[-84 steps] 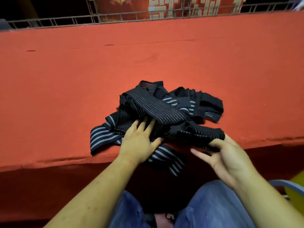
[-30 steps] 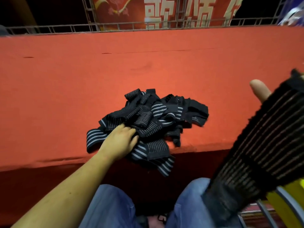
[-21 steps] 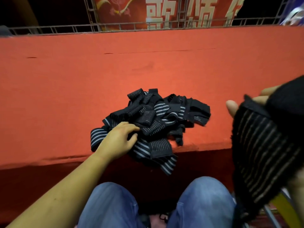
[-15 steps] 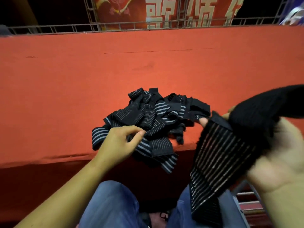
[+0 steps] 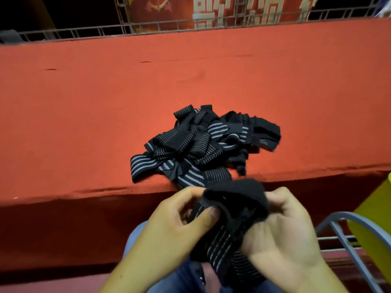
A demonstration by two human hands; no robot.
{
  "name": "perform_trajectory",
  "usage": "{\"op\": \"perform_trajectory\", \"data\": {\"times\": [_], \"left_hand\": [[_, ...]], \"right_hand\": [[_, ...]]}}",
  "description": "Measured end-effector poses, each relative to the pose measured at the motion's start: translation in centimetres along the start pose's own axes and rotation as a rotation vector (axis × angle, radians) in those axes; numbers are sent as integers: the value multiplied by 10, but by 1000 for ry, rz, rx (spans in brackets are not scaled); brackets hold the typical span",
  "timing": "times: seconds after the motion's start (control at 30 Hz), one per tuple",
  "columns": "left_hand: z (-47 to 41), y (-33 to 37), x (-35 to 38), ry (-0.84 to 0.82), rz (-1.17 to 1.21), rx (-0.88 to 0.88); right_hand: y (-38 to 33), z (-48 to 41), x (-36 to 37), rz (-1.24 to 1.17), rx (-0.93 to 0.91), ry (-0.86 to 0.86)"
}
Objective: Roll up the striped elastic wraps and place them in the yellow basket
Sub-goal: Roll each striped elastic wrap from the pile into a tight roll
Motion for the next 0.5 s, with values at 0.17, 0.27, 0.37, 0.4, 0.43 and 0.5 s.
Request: {"op": "perform_trajectory", "data": {"times": [0.17, 0.27, 0.37, 0.4, 0.43, 0.5], "left_hand": [[19, -13, -18, 113, 109, -129], [24, -20, -39, 250, 137, -132], [28, -25, -57, 366, 66, -130], [30, -27, -61, 400, 54, -130], [31, -27, -65, 420, 41, -126], [34, -24, -67, 431, -19, -111]], "right_hand": [[15, 3, 14, -30, 35, -73], [16, 2, 2, 67, 41, 139], [10, 4, -11, 43, 4, 222], [7, 5, -16, 26, -14, 239], [3, 6, -20, 12, -36, 253], [-3, 8, -25, -2, -59, 273]]}}
Point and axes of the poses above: each hand's wrist, its own z-axis away from the middle knuckle, its own x-axis out of the palm, y = z × x, the point moved 7 cm from there along -z, towards the middle knuckle, and after that the axes turned 5 degrees about z, right-handed, at the moved point
